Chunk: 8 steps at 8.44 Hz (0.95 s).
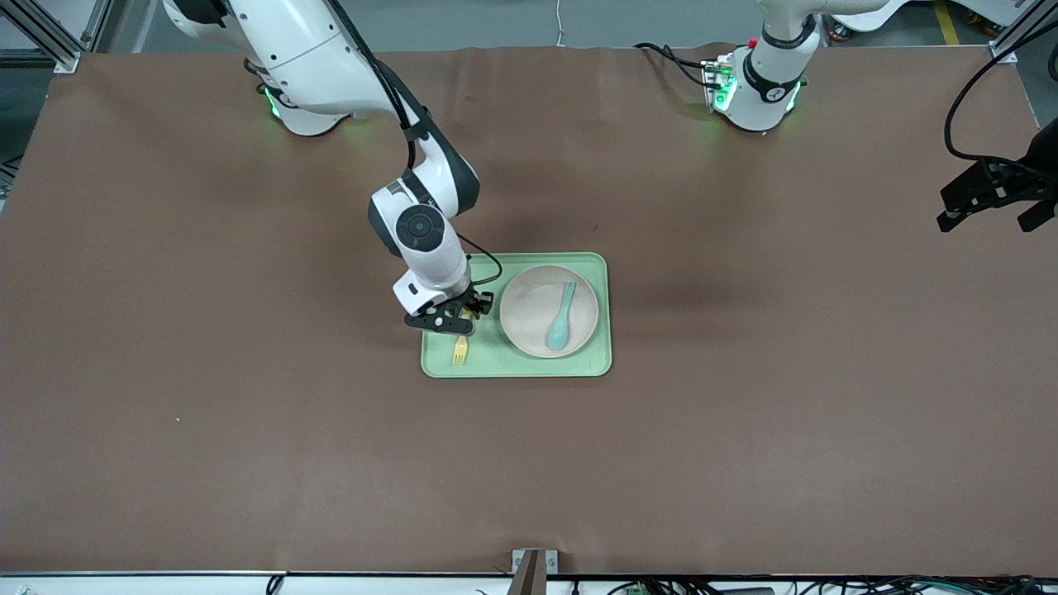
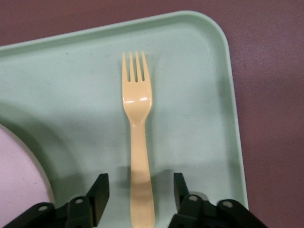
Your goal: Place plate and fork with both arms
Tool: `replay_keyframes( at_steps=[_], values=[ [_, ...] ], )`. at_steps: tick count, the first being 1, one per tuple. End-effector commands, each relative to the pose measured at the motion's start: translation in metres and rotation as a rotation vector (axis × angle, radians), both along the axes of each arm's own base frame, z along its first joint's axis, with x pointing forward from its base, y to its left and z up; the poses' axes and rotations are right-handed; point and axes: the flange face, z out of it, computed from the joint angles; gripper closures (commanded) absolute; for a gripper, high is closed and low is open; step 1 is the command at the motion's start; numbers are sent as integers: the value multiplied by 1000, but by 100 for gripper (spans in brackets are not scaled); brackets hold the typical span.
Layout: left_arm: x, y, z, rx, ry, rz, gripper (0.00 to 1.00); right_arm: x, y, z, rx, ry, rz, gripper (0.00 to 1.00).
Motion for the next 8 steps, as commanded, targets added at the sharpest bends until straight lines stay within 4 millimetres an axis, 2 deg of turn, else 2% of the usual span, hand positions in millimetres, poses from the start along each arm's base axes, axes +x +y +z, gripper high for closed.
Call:
replay_keyframes(
  at_steps=[1,2,3,4,5,7,8],
  values=[
    [-2,-2,6,22,-5,-16,1,-1,-6,55,15,12,-1,0],
    [-2,-2,6,22,-5,-15,1,2,-15,112,27,4,-15,0],
    [-2,-3,6,19,-5,-18,1,3,-36,167,30,3,-39,0],
    [-1,-4,4,10,-2,-18,1,13,-73,218,40,-22,-85,0],
    [0,-4,4,7,-3,-18,1,11,-97,260,31,-48,-85,0],
    [0,-4,5,8,-5,-20,1,22,-201,330,-15,-64,-88,0],
    [0,-6,4,8,-3,-23,1,25,-261,367,-24,-66,-86,0]
  ],
)
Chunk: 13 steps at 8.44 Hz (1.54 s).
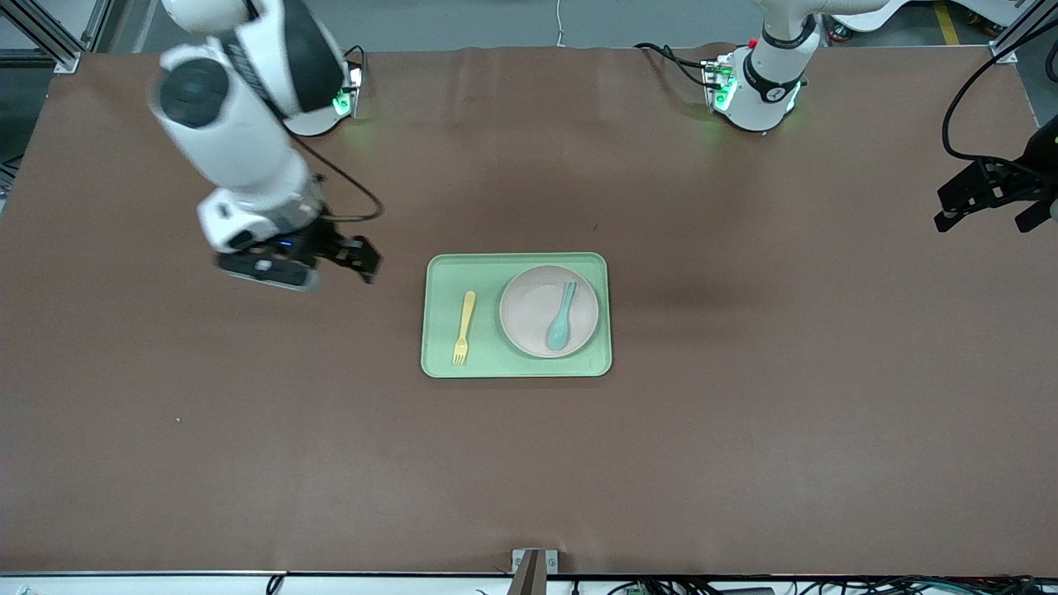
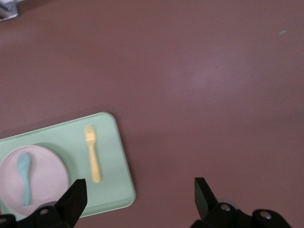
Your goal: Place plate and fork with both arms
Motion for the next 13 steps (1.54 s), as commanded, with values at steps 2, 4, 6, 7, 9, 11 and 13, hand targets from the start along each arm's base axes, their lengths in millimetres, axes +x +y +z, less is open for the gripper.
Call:
replay_keyframes(
  at_steps=[2,4,6,7,9,11,13],
  values=[
    [1,-1,4,8,-3,-14,1,-14,-140,77,-18,25,98,0],
    [1,-2,4,8,-3,-16,1,-40,-197,109,-28,10,162,0],
    [1,-1,6,8,-6,-14,1,-65,-234,128,-24,19,230,0],
    [1,0,6,7,-6,-10,1,-63,-244,150,-34,-29,226,0],
    [1,-2,6,7,-8,-13,1,-16,-242,164,-48,-54,232,0],
    [2,-3,5,7,-6,-10,1,14,-233,151,-30,-15,243,0],
    [2,-3,5,7,-6,-8,1,20,-232,144,-30,-12,241,0]
  ],
)
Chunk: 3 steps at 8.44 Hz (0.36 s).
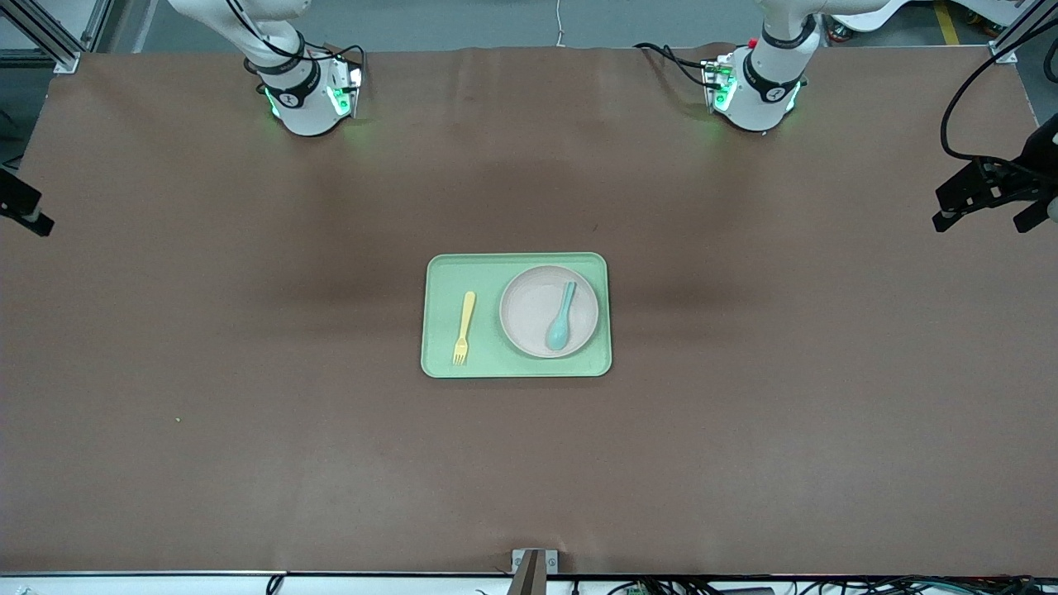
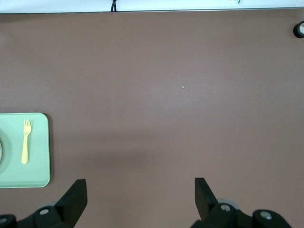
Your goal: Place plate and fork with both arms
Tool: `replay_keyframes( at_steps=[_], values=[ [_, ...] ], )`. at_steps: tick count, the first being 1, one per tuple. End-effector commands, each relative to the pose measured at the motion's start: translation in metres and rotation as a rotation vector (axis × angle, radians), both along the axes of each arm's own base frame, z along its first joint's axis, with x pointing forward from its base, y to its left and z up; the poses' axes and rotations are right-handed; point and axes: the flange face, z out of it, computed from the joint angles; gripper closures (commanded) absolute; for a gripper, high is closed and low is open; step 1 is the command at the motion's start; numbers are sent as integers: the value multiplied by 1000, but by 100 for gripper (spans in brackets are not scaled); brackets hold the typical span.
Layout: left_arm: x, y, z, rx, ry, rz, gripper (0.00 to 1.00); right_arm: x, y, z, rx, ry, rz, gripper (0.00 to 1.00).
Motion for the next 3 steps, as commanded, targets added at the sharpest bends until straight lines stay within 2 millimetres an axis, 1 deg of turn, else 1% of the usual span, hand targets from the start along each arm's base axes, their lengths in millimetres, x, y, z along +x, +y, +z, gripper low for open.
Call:
replay_keyframes(
  at_steps=[1,3],
  values=[
    [1,-1,5,7,-5,-4,1,-1,1,7,7,1,5,0],
    [1,-1,5,7,-5,-4,1,0,15,7,-2,8,28,0]
  ],
)
